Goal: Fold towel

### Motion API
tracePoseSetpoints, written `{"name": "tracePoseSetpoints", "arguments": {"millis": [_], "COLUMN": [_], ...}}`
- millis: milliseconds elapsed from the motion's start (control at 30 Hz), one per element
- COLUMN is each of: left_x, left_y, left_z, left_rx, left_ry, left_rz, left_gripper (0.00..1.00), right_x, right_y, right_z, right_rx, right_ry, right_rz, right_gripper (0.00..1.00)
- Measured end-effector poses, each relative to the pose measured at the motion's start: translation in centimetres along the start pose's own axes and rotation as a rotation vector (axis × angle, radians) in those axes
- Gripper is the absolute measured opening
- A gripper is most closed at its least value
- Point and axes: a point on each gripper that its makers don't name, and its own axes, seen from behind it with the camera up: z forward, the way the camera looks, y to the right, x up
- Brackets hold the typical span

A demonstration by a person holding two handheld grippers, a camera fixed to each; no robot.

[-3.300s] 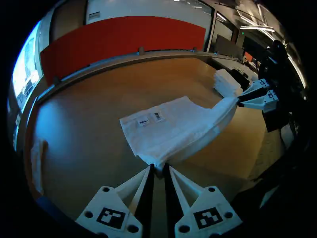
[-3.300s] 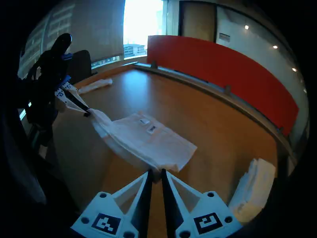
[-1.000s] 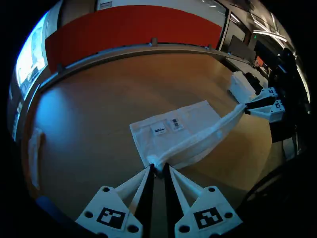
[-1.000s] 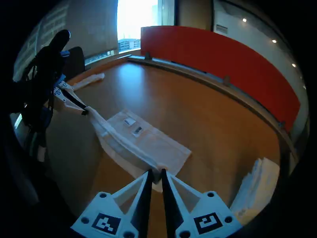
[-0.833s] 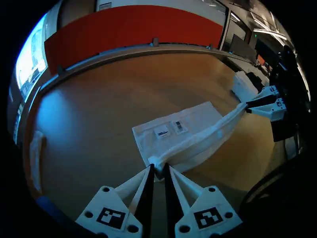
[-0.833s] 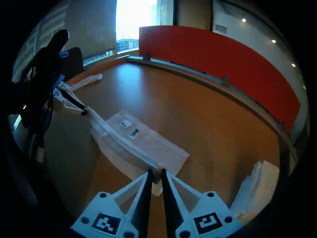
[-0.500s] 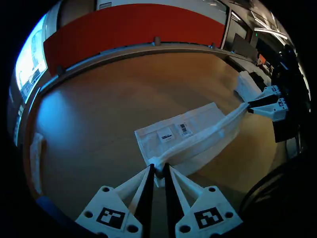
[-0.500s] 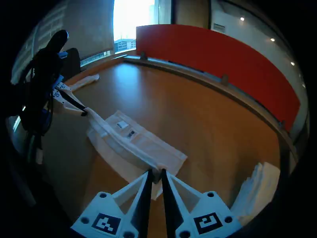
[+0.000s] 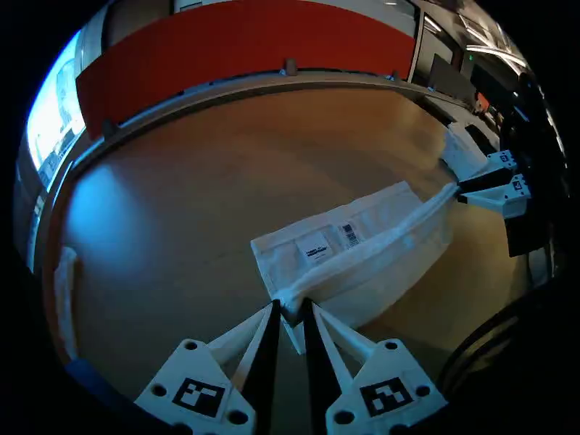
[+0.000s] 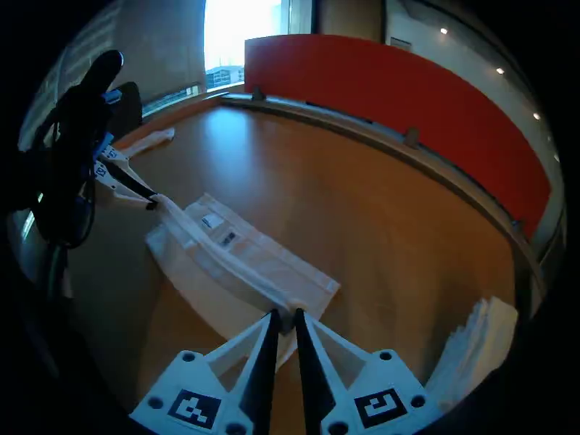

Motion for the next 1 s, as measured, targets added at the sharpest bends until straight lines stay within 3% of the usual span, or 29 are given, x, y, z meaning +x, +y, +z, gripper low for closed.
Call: {"name": "tracePoseSetpoints", "arguments": {"millis": [400,600,767,933,1000], "left_x": [-0.6,-0.3,-0.3,-0.5,-0.5], "left_y": [-0.6,-1.2,-2.0,-2.4,-2.5], "left_z": [2.4,3.3,3.9,4.4,4.4], "left_rx": [0.031,0.055,0.074,0.082,0.087], "left_ry": [-0.012,0.0,0.006,0.002,0.002], "left_rz": [-0.002,0.0,0.007,0.011,0.013], "left_gripper": [0.25,0.38,0.52,0.59,0.61], "right_x": [-1.0,-1.3,-1.6,-1.8,-1.8], "right_y": [0.7,1.5,2.1,2.6,2.7], "right_z": [2.1,3.0,3.6,4.1,4.3], "right_rx": [-0.023,-0.051,-0.066,-0.084,-0.085], "right_ry": [-0.02,-0.024,-0.034,-0.036,-0.036], "right_rz": [0.021,0.01,0.014,0.019,0.018], "right_gripper": [0.18,0.2,0.33,0.58,0.64]}}
